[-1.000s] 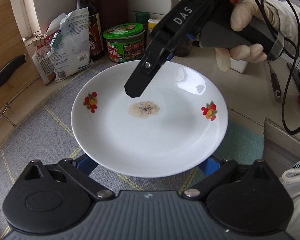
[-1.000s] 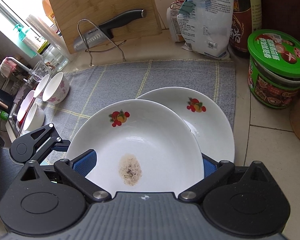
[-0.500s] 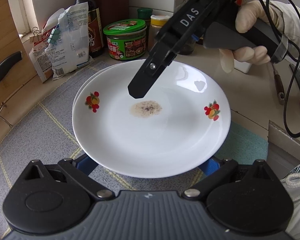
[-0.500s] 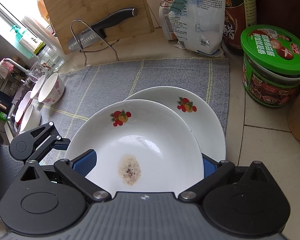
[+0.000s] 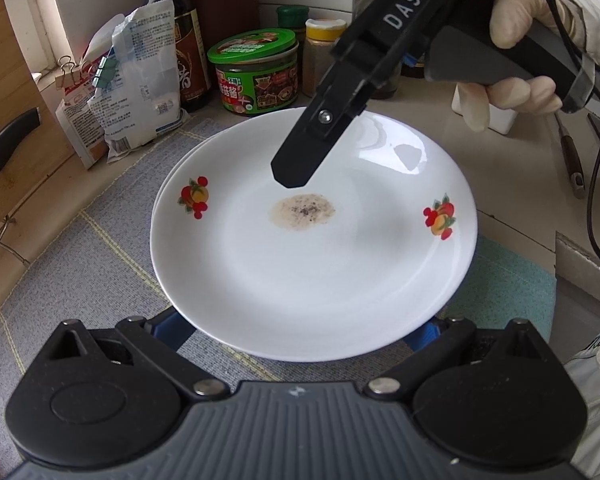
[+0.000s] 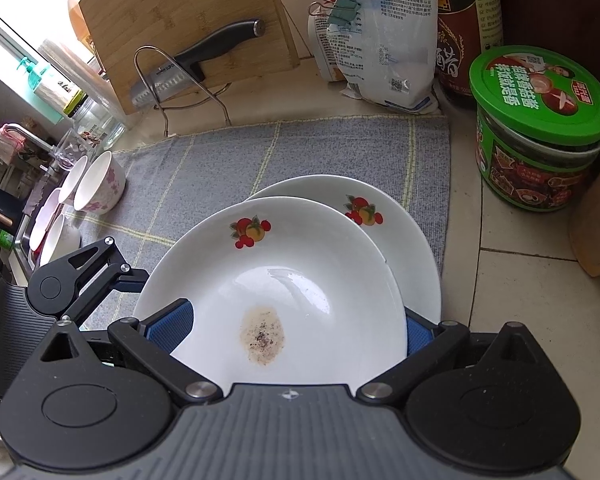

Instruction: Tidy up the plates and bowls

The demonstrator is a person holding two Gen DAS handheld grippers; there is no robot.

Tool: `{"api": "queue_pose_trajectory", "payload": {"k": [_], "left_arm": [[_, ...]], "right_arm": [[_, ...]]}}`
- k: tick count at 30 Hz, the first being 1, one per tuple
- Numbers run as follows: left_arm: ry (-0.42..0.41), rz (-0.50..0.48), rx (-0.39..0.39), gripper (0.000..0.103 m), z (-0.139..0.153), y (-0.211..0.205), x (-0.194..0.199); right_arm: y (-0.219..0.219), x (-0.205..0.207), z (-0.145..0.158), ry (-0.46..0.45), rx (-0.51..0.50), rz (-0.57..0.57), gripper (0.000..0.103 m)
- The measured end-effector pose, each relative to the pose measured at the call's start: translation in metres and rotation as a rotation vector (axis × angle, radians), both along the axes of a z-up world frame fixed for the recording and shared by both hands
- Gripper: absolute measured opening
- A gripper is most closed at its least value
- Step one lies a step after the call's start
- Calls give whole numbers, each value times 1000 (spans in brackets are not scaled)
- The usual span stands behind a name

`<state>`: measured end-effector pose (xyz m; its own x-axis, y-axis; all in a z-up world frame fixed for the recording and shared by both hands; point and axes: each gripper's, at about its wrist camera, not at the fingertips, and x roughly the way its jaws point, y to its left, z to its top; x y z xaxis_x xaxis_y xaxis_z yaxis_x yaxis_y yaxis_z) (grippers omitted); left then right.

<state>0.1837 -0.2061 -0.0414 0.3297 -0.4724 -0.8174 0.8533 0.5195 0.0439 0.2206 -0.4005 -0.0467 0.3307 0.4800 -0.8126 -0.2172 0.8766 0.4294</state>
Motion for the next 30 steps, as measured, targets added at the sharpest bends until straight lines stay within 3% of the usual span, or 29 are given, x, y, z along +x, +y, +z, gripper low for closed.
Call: {"api": "queue_pose_trajectory", "payload": {"k": [30], "left_arm": [[-26,-1,25,101,-6,-4,5]], "right_arm": [[-10,-20,3,11,-7,-43,103]]}}
